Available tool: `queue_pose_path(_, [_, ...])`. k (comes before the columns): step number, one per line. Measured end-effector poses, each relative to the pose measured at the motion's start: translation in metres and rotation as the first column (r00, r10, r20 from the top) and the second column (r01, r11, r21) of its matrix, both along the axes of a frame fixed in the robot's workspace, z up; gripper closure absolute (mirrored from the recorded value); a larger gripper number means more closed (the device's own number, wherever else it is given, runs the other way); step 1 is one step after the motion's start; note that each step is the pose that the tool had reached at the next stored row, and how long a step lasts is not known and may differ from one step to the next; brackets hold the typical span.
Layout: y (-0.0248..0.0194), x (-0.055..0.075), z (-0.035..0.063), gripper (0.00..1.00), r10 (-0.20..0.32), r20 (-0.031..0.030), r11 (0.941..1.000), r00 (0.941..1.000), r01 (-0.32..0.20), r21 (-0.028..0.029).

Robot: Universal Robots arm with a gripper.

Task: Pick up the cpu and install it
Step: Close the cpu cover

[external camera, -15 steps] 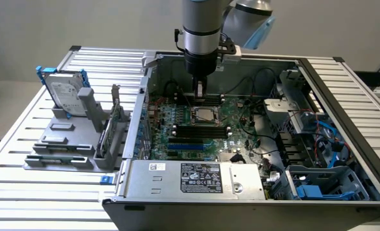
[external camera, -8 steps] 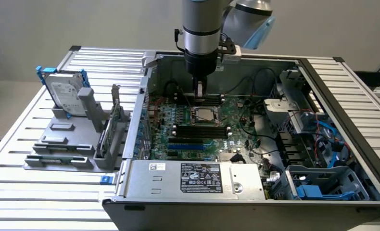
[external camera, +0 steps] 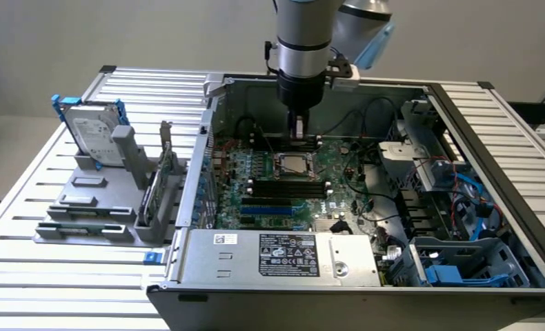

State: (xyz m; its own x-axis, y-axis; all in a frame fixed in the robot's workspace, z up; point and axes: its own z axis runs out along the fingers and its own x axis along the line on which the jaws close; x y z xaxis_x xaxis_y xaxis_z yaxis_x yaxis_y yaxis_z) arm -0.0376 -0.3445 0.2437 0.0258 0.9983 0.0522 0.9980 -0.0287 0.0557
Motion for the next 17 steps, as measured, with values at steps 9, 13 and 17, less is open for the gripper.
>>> queue_pose_path(9, [0.0000, 0.041, 0.0121, 0.89, 0.000, -0.0004, 1.0000, 1.0000, 0.000, 0.0082])
queue_pose_path(13, [0.0000, 0.059, 0.0184, 0.89, 0.000, -0.0008, 0.9999, 1.0000, 0.000, 0.0131])
queue_pose_path(17, [0.0000, 0.077, 0.0214, 0.89, 0.000, -0.0012, 0.9998, 1.0000, 0.000, 0.0181])
